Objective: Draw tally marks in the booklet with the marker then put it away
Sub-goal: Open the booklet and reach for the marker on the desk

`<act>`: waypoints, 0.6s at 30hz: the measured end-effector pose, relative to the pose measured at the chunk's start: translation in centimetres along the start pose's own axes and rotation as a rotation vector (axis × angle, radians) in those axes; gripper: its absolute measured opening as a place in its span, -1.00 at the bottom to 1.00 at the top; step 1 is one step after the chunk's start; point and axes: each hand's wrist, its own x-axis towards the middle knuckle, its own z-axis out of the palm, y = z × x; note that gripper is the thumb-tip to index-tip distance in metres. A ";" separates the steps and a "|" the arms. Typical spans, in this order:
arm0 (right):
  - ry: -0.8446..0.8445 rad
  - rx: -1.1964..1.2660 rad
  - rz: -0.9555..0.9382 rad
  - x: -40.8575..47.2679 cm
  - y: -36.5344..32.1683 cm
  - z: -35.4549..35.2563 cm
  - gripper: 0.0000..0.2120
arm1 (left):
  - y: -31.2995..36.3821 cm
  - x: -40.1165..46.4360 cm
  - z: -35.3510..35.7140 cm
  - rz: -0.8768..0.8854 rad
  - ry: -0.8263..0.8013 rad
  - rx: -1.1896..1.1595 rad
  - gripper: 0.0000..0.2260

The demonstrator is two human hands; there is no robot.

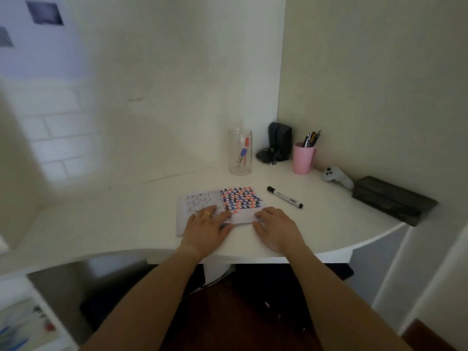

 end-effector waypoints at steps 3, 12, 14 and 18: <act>0.013 -0.015 0.010 0.0 0.0 0.3 -0.59 | -0.1 0.0 0.1 0.008 -0.027 0.012 -0.35; 0.114 0.017 0.019 2.7 1.9 1.3 -0.63 | -1.2 1.5 0.7 0.112 -0.008 0.114 -0.53; 0.241 -0.006 0.066 4.3 2.5 0.8 -0.64 | -1.6 2.1 0.2 0.154 -0.034 0.132 -0.56; 0.244 -0.222 0.223 8.4 4.3 0.9 -0.58 | -2.6 5.4 -1.9 0.227 -0.206 0.072 -0.43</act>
